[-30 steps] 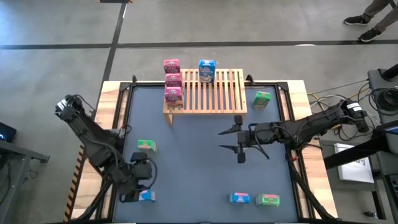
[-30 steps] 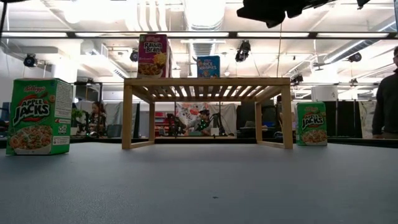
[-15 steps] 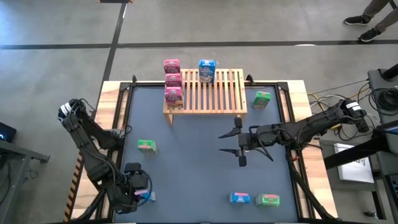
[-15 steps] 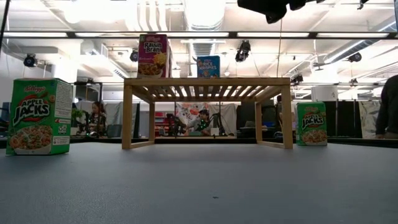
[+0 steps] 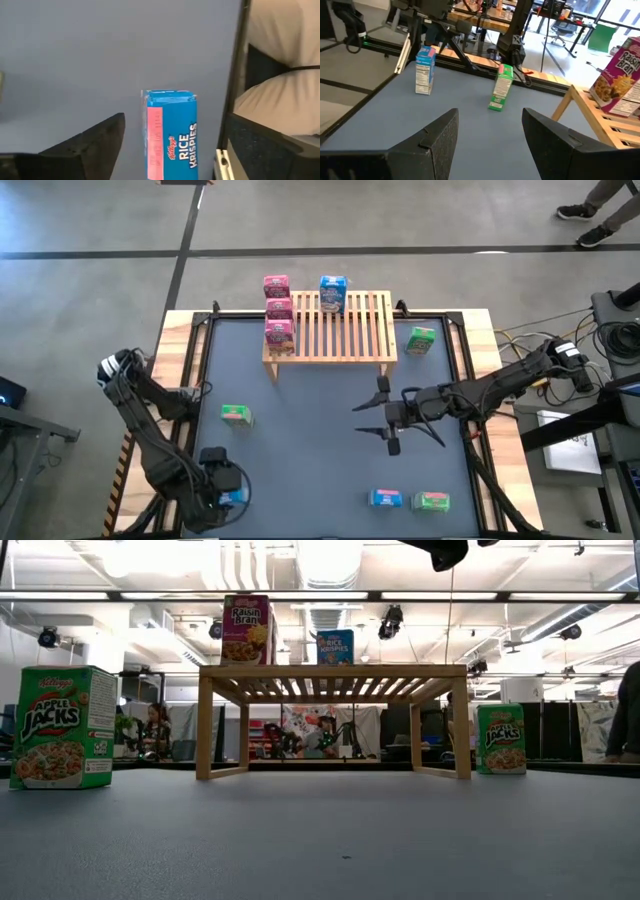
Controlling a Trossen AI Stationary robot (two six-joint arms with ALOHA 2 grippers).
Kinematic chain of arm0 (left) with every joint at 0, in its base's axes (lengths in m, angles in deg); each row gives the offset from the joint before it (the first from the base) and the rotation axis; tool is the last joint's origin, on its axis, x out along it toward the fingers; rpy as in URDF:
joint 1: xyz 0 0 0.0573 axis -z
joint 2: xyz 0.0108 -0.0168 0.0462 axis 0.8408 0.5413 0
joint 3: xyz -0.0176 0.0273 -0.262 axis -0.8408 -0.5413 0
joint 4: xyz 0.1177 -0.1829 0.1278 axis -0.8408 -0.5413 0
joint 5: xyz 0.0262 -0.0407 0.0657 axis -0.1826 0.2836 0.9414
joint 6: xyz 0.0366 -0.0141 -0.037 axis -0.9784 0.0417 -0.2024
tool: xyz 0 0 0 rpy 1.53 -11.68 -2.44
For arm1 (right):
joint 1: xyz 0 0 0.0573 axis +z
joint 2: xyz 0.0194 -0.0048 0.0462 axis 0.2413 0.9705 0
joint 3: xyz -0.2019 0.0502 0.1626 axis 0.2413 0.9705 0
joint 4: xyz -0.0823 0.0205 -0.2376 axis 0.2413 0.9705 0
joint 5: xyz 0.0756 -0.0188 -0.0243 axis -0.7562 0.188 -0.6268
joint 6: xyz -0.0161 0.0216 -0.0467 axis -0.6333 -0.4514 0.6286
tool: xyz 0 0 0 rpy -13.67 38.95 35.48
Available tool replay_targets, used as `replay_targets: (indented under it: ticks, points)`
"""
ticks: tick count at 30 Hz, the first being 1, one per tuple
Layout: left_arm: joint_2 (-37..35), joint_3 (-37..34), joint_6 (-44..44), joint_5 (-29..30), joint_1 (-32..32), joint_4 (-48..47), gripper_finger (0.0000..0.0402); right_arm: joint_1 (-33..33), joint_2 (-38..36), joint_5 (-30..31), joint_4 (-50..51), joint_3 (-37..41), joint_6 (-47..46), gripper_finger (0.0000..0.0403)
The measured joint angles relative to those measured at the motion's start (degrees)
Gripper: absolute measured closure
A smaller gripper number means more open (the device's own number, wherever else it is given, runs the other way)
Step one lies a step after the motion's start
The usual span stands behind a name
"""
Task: Stack cereal on shelf
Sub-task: Put the left blue cereal box on the shelf aligned with the other blue cereal box
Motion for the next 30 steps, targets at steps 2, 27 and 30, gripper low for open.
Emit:
replay_targets:
  ticks: [2, 27, 30]
  points:
    - [1.62, 1.39, 0.18, -0.09, 0.00, -2.27, 0.0062, 0.21, 0.00, 0.02, 0.00, 0.00, 0.00, 0.0193]
    - [2.35, -4.40, 7.53, -1.42, 2.89, 0.12, 0.0090, 0.43, 0.00, 0.44, -0.09, 0.74, -1.51, 0.0193]
    - [2.20, -4.95, 7.44, -1.43, 2.93, 0.84, 0.0091, 0.43, 0.00, 0.44, -0.17, 0.74, -1.51, 0.0193]
